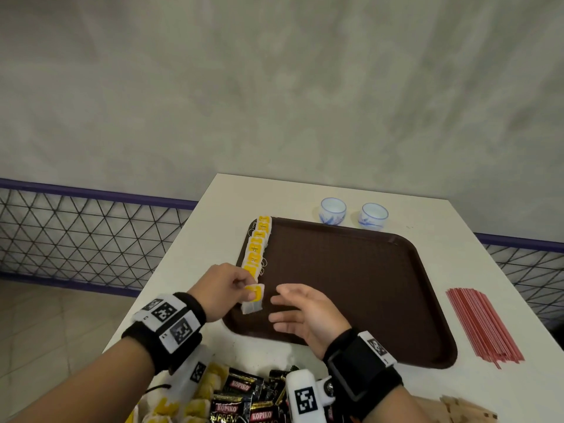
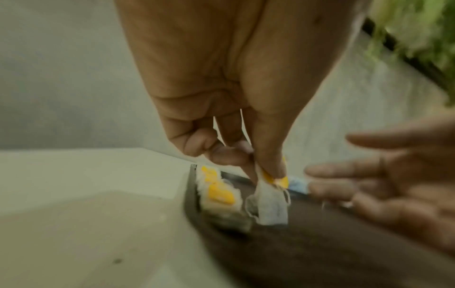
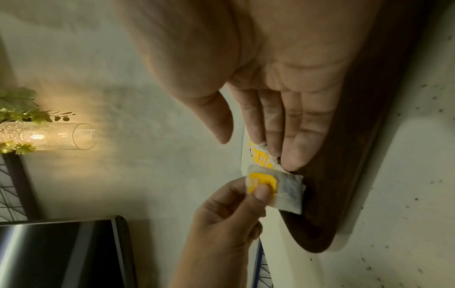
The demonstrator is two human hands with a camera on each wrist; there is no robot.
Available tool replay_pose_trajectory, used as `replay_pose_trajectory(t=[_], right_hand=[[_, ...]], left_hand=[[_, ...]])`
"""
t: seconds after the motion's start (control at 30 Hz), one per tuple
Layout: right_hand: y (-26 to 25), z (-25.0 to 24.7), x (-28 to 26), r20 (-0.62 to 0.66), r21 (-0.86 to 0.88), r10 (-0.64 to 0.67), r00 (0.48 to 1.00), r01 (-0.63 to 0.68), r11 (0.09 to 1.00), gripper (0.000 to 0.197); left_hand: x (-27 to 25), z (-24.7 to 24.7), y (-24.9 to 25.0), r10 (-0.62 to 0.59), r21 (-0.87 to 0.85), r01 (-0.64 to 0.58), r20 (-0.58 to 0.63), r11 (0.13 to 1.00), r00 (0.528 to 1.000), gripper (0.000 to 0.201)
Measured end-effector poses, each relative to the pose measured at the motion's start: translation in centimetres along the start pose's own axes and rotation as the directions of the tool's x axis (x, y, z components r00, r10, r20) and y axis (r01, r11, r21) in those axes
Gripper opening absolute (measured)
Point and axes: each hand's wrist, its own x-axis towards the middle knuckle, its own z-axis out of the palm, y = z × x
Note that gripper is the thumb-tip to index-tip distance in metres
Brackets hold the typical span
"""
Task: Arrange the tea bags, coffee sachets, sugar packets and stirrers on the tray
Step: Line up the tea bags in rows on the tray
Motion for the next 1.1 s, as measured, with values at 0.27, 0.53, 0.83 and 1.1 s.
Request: replay_pose_trajectory(t=[0.27, 0.53, 0.83, 1.1], right_hand=[[0.0, -0.8, -0.2, -0.025, -0.025, -0.042, 0.999, 0.041, 0.999, 0.017], [0.3, -0.5, -0.3, -0.045, -0.188, -0.054, 0.998, 0.044, 0.981, 0.011], [2.8, 6.0, -1.6, 0.359, -0.904, 0.02, 0.933, 0.343, 0.255, 0.028], [4.1, 6.4, -2.1, 0.339, -0.929, 0.018, 0.941, 0.331, 0.163, 0.028]], left_hand=[[2.0, 1.0, -1.5, -0.085, 0.368, 0.074, 0.014, 0.927, 0.996, 0.022], [-0.3, -2.2, -0.6, -0.004, 0.16, 0.029, -0.152, 0.987, 0.988, 0.05], [-12.3, -2.2, -4.2, 0.022, 0.311, -0.127, 0.321, 0.942, 0.947, 0.029], [-12.0, 0.5, -5.0, 0.052, 0.236, -0.096, 0.185, 0.967, 0.981, 0.032]])
